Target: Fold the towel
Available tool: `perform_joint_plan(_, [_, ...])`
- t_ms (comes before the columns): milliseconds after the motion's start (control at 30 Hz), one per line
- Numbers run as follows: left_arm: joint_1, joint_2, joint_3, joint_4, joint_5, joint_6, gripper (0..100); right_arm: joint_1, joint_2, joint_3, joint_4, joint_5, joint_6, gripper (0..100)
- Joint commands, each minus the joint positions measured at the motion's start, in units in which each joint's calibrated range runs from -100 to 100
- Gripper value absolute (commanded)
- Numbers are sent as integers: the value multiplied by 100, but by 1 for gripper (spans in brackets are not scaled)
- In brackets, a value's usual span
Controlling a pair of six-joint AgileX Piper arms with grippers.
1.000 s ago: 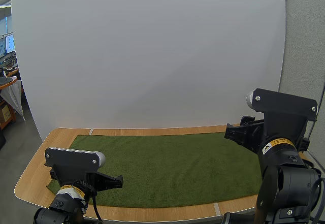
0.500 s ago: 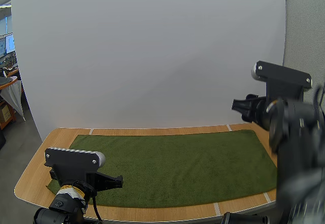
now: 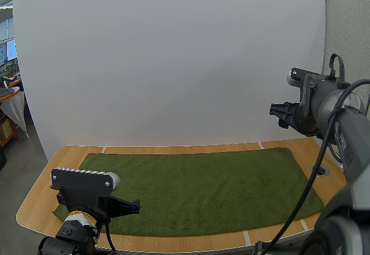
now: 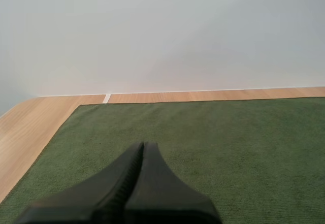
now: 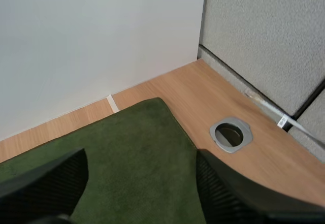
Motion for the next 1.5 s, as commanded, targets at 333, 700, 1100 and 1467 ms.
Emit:
perform_joint_plan(333, [0, -22, 10, -73, -120, -29, 0, -17, 2333, -1674, 47, 933, -1368, 100])
perform_joint_plan(700, [0, -22, 10, -73, -120, -29, 0, -654, 4729, -3646, 2761, 2179, -4447, 100])
perform_joint_plan(1100, [0, -22, 10, -73, -120, -29, 0, -876, 6502, -5276, 3241, 2773, -5561, 100])
perform_joint_plan(1467, [0, -22, 10, -73, -120, -29, 0, -876, 7867, -6508, 3495, 3441, -5745, 100])
